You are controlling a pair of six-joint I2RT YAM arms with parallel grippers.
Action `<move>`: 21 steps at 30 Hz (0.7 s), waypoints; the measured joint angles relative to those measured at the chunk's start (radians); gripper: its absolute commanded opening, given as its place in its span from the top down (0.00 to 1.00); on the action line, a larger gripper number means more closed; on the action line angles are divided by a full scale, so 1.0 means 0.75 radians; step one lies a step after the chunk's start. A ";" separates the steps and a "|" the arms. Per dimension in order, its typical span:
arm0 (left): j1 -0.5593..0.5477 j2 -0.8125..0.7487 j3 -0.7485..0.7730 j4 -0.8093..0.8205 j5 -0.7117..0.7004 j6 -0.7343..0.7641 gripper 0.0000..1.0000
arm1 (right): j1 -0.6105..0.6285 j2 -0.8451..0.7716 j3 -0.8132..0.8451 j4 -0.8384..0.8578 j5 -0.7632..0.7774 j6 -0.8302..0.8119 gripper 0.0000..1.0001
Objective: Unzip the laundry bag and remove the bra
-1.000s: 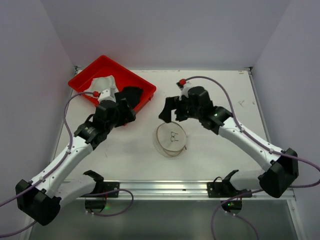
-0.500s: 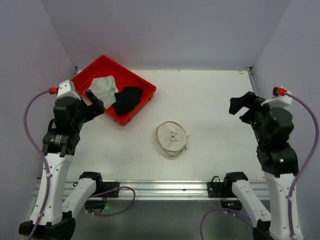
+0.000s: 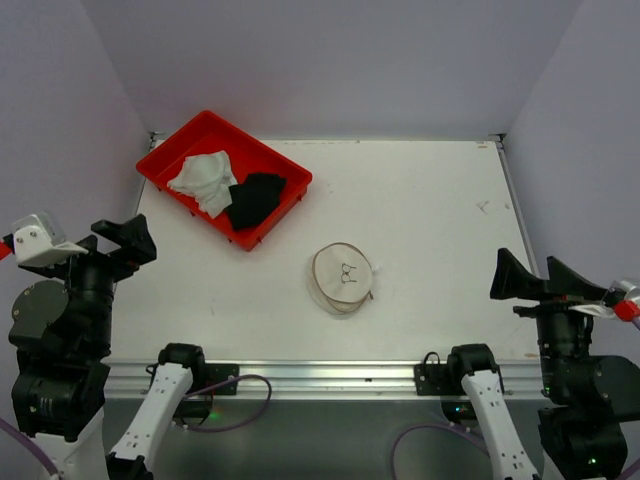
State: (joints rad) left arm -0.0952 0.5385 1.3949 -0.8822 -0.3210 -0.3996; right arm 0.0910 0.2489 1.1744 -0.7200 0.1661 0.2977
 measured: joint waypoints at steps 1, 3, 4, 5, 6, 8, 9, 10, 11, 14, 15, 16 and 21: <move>-0.012 -0.022 0.001 -0.008 -0.015 -0.001 0.00 | 0.007 -0.023 -0.001 0.001 -0.003 -0.005 0.01; -0.038 -0.056 0.001 -0.033 -0.040 -0.002 0.00 | 0.029 -0.053 -0.001 0.003 -0.002 -0.016 0.01; -0.051 -0.070 0.001 -0.042 -0.050 -0.004 0.00 | 0.041 -0.063 -0.001 0.003 -0.001 -0.020 0.01; -0.063 -0.081 -0.001 -0.048 -0.061 -0.007 0.00 | 0.054 -0.070 -0.002 0.003 0.000 -0.026 0.01; -0.075 -0.090 -0.001 -0.054 -0.071 -0.009 0.00 | 0.064 -0.077 -0.005 0.002 0.001 -0.031 0.01; -0.100 -0.106 -0.002 -0.064 -0.088 -0.012 0.00 | 0.079 -0.092 -0.016 0.003 0.003 -0.040 0.01; -0.113 -0.113 -0.002 -0.070 -0.100 -0.014 0.00 | 0.082 -0.100 -0.023 0.002 0.003 -0.043 0.01; -0.125 -0.121 -0.003 -0.075 -0.110 -0.015 0.00 | 0.082 -0.109 -0.031 0.002 0.003 -0.046 0.01; -0.136 -0.127 -0.005 -0.081 -0.118 -0.016 0.00 | 0.082 -0.116 -0.034 0.002 0.003 -0.049 0.01; -0.156 -0.146 -0.018 -0.089 -0.139 -0.026 0.00 | 0.082 -0.134 -0.036 0.002 0.005 -0.054 0.01; -0.159 -0.152 -0.025 -0.092 -0.141 -0.036 0.00 | 0.082 -0.140 -0.036 0.002 0.004 -0.055 0.01; -0.160 -0.154 -0.031 -0.094 -0.142 -0.037 0.00 | 0.082 -0.142 -0.035 0.002 0.004 -0.056 0.01; -0.162 -0.157 -0.067 -0.096 -0.141 -0.048 0.00 | 0.082 -0.143 -0.035 0.002 0.003 -0.061 0.01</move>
State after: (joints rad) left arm -0.2169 0.4210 1.3445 -0.9539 -0.4271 -0.4355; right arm 0.1528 0.1413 1.1484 -0.7189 0.1684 0.2523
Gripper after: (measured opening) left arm 0.997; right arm 0.986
